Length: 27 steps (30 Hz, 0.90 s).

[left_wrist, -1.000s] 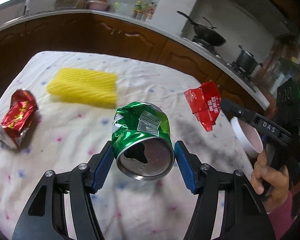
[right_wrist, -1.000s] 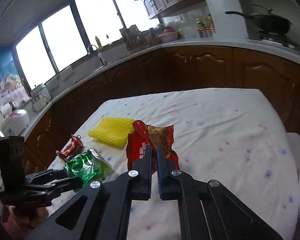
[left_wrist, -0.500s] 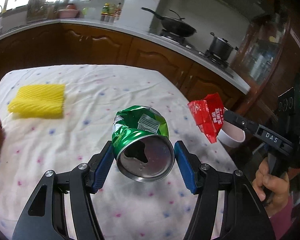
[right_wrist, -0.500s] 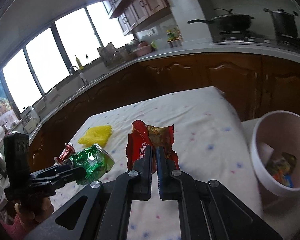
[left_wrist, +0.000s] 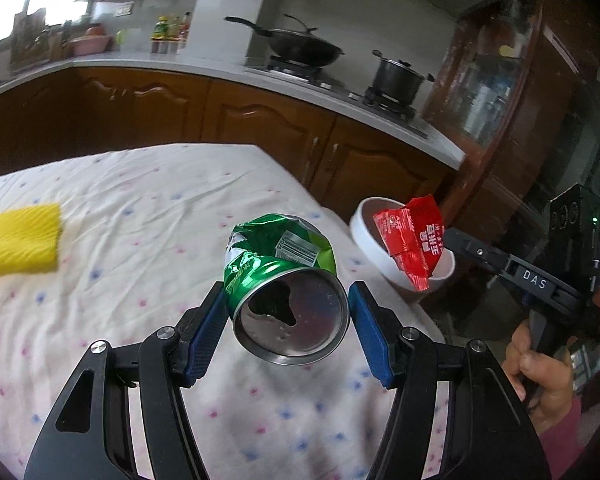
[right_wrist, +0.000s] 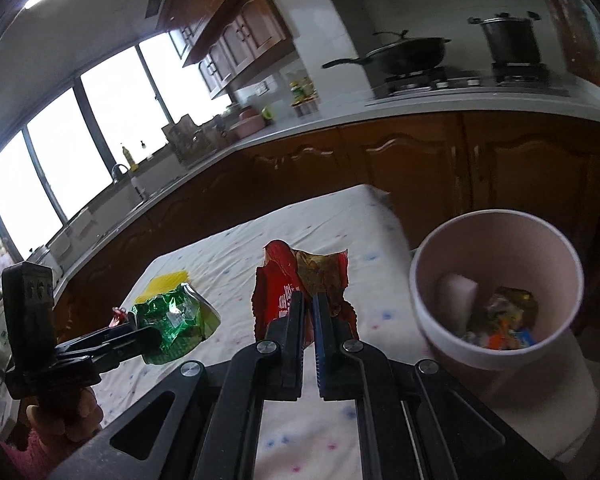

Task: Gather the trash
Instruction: 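Carry can and chip bag over the pink bucket and open both tools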

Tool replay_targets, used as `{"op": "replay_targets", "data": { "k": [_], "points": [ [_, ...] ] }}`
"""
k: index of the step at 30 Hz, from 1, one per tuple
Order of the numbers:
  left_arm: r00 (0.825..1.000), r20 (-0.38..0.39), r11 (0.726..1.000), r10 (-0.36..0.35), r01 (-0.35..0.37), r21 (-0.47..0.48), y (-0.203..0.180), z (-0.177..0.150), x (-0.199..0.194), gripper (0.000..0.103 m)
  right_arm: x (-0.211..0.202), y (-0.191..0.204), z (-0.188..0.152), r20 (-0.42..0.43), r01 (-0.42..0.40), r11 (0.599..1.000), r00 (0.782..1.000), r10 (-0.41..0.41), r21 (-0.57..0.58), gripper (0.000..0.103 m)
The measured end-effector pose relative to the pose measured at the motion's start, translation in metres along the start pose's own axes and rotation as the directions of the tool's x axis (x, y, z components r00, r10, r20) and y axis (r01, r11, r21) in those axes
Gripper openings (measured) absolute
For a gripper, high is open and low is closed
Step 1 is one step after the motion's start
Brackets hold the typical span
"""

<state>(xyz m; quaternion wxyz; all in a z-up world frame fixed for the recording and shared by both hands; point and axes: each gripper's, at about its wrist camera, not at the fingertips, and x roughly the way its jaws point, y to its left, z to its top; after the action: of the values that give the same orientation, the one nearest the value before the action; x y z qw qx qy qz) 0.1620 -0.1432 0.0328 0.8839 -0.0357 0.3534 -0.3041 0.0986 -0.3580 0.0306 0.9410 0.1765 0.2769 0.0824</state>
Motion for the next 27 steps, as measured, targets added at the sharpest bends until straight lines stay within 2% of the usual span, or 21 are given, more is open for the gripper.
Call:
{"op": "replay_targets", "data": {
  "k": [15,27],
  "points": [
    [0.997,-0.001,0.993,-0.075,0.075,0.087,-0.061,0.025,0.026,0.061,-0.043,-0.052,0.012,0.075,0.069,0.995,0.994,-0.074,0.069,0.004],
    [0.992,-0.016,0.983,-0.123,0.124,0.134,-0.102,0.047,0.059,0.061,-0.059,-0.092,0.018,0.103,0.118,0.985,0.986,-0.131,0.124,0.004]
  ]
}}
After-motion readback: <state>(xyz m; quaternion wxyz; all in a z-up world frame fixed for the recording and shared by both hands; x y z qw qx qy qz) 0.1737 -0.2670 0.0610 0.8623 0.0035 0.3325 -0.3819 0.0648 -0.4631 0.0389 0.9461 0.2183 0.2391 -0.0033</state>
